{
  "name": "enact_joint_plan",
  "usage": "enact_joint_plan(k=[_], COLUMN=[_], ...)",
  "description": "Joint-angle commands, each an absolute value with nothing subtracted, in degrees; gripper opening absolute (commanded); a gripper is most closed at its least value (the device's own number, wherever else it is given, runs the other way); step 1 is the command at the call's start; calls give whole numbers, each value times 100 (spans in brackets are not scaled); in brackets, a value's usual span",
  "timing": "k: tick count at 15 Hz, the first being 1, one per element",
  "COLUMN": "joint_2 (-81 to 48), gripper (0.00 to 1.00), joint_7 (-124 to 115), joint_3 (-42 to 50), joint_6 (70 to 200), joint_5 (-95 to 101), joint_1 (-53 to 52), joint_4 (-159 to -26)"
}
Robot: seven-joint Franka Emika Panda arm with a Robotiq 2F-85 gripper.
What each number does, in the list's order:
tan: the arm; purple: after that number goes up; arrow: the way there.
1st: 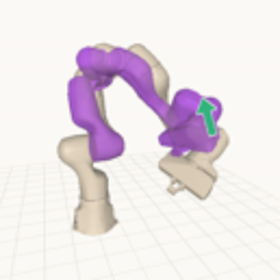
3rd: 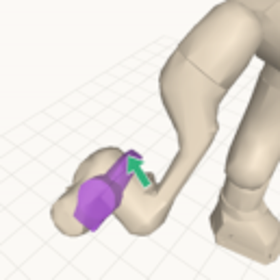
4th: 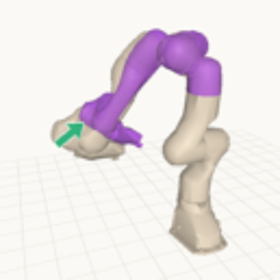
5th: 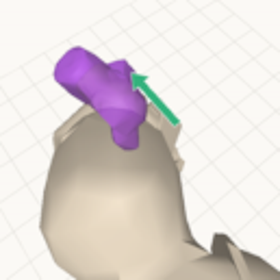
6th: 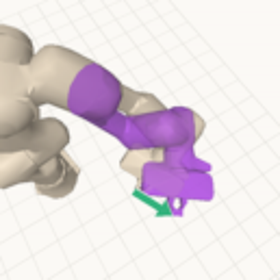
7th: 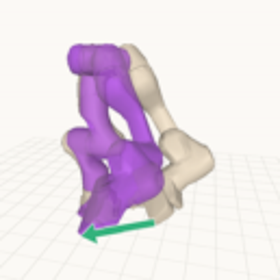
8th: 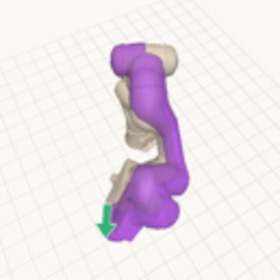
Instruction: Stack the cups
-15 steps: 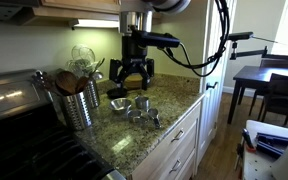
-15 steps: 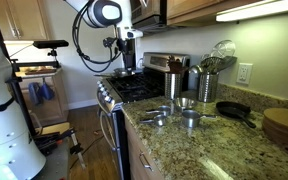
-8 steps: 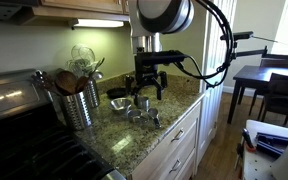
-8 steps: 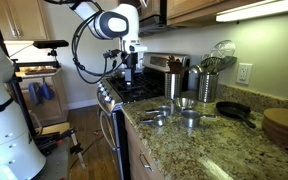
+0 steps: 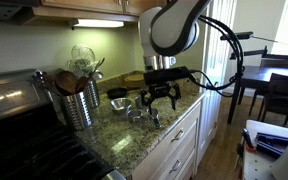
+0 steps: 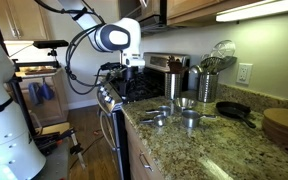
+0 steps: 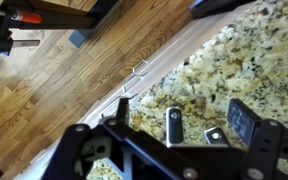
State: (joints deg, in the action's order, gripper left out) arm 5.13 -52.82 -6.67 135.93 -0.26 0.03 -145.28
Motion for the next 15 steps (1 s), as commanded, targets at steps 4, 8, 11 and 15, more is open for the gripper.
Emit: enact_joint_plan(k=[4,8,11,15], joint_2=[269,-87,-345,-707], gripper=[100,100,100,100], joint_7=[-6187,-6011,-5948,-5624], joint_3=[-376,-197,-68,76], joint_6=[14135,14677,14961,15190], joint_5=[711,932,1156,1224], joint_1=[90,85,57,17], joint_4=[-14825,-14710,-14589,-14368])
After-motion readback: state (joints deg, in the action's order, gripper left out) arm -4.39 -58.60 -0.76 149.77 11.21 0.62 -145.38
